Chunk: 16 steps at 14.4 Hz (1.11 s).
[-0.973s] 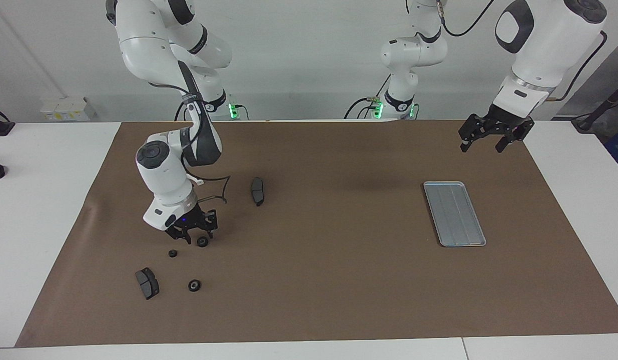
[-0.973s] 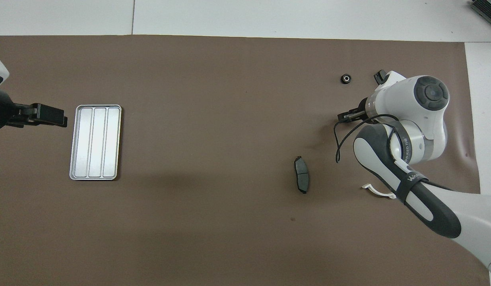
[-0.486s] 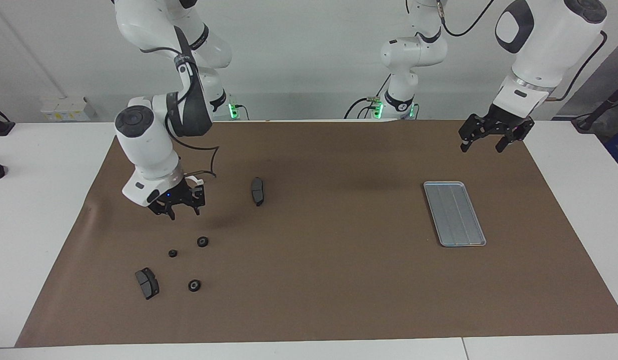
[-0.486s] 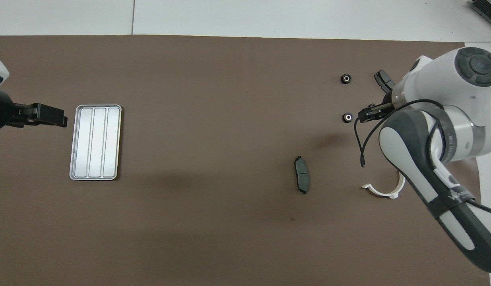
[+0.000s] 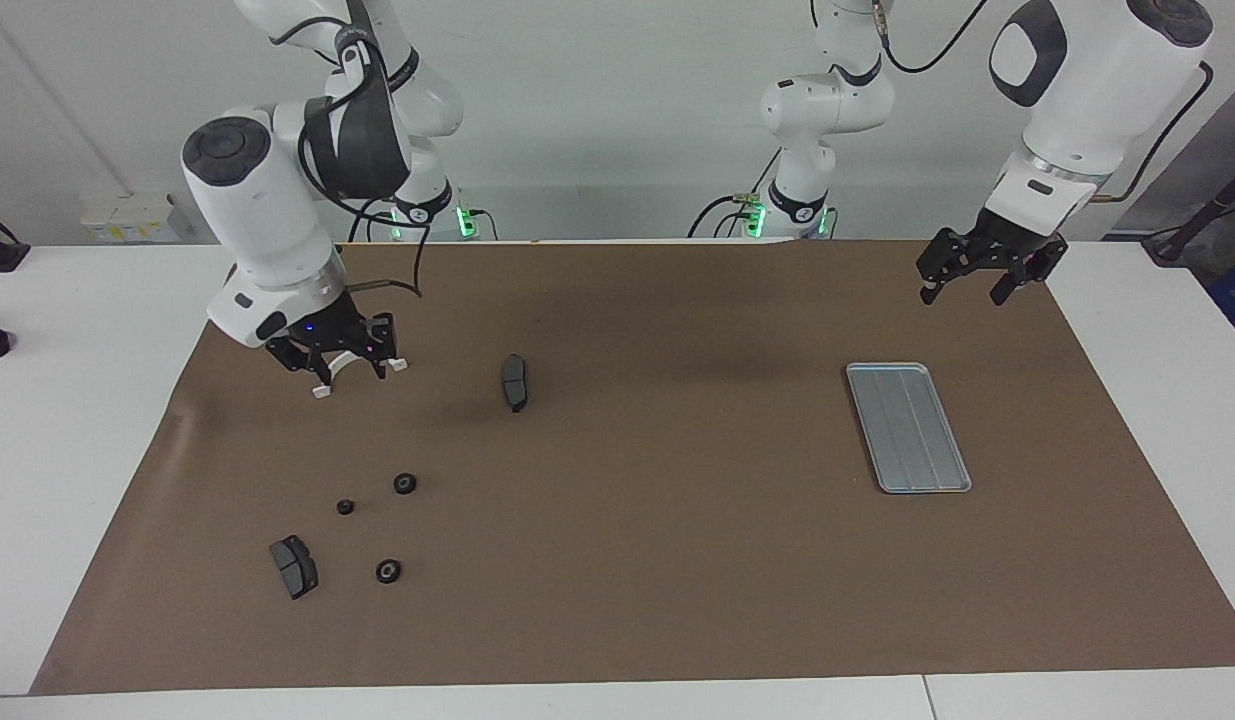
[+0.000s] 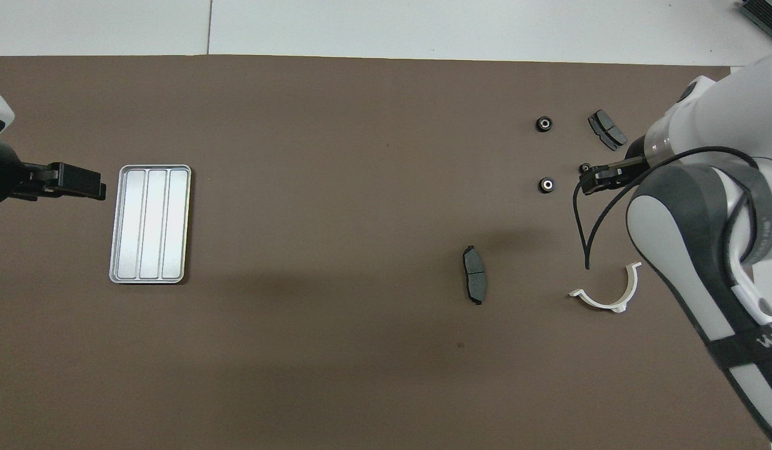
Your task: Place bearing gear from tray to pile
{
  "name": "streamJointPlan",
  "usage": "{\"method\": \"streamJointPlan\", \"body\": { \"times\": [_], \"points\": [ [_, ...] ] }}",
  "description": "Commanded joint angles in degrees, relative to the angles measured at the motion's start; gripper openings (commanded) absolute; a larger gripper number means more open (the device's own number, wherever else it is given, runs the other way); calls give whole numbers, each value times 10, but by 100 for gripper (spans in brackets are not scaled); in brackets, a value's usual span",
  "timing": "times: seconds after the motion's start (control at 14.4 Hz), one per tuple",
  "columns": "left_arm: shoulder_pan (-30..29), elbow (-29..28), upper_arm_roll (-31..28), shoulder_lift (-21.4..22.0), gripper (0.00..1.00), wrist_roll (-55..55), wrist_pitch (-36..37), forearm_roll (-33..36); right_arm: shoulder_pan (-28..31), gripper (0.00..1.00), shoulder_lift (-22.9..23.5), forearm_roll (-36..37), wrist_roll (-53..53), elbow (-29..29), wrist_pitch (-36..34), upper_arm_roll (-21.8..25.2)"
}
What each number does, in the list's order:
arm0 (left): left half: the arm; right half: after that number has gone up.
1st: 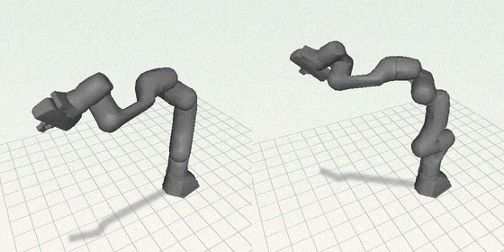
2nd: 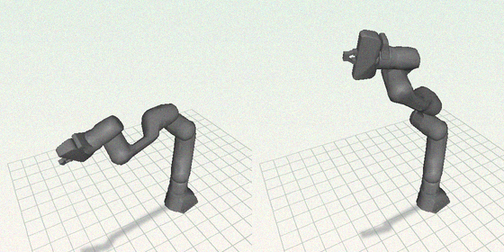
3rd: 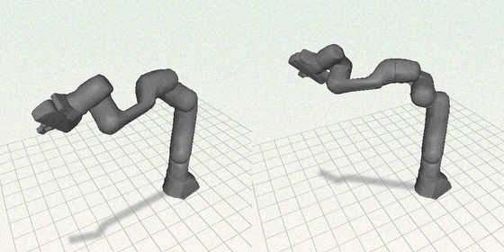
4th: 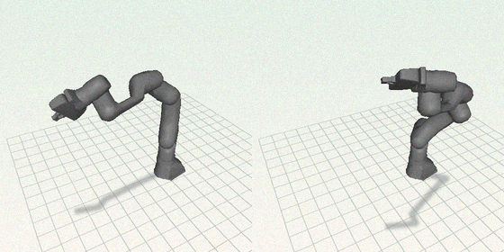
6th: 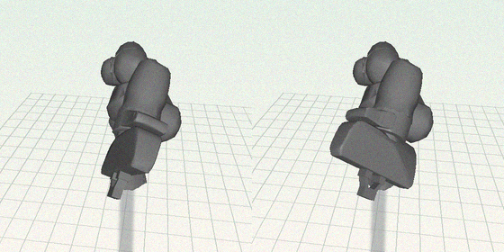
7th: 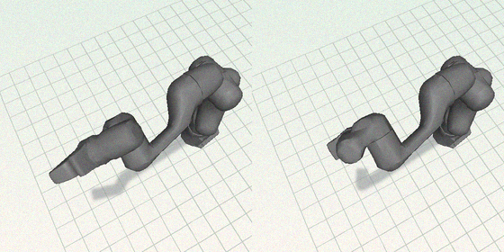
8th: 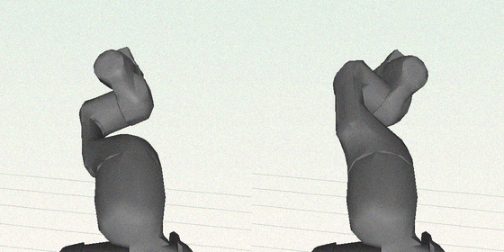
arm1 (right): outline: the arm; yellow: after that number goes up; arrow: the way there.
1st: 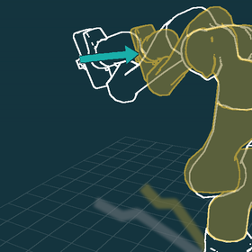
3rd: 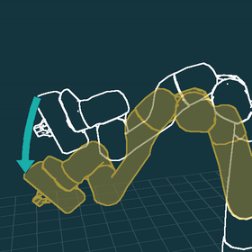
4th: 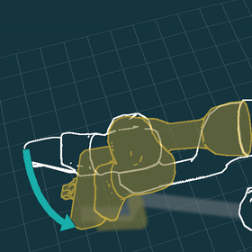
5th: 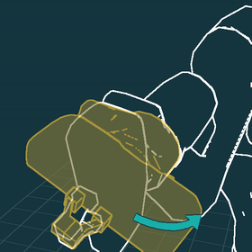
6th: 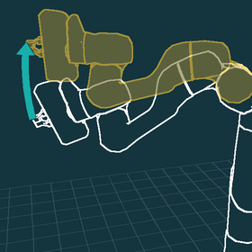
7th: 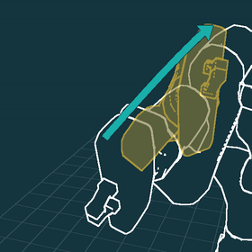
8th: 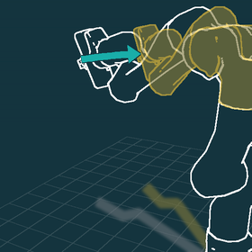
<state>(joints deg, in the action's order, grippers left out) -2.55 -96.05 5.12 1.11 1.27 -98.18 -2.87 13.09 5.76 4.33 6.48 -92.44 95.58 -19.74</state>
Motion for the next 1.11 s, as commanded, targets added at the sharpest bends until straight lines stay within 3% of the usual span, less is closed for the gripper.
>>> {"method": "streamJointPlan", "body": {
  "times": [0.0,0.21,0.35,0.63,1.04],
  "points": [
    [-4,-9,3,13,100,-5,8,9,7,77,-14,-31,46,23,-32,-6],
    [-4,-9,3,13,100,-5,10,9,15,86,-22,-69,52,40,-61,3],
    [-5,-9,3,13,100,-5,9,9,15,100,-24,-67,64,59,-71,2],
    [-5,-9,3,13,100,-5,8,9,21,100,-31,-58,46,60,-70,22],
    [-5,-9,3,13,100,-5,10,9,53,100,-32,-56,-116,59,-65,26]
  ]
}}
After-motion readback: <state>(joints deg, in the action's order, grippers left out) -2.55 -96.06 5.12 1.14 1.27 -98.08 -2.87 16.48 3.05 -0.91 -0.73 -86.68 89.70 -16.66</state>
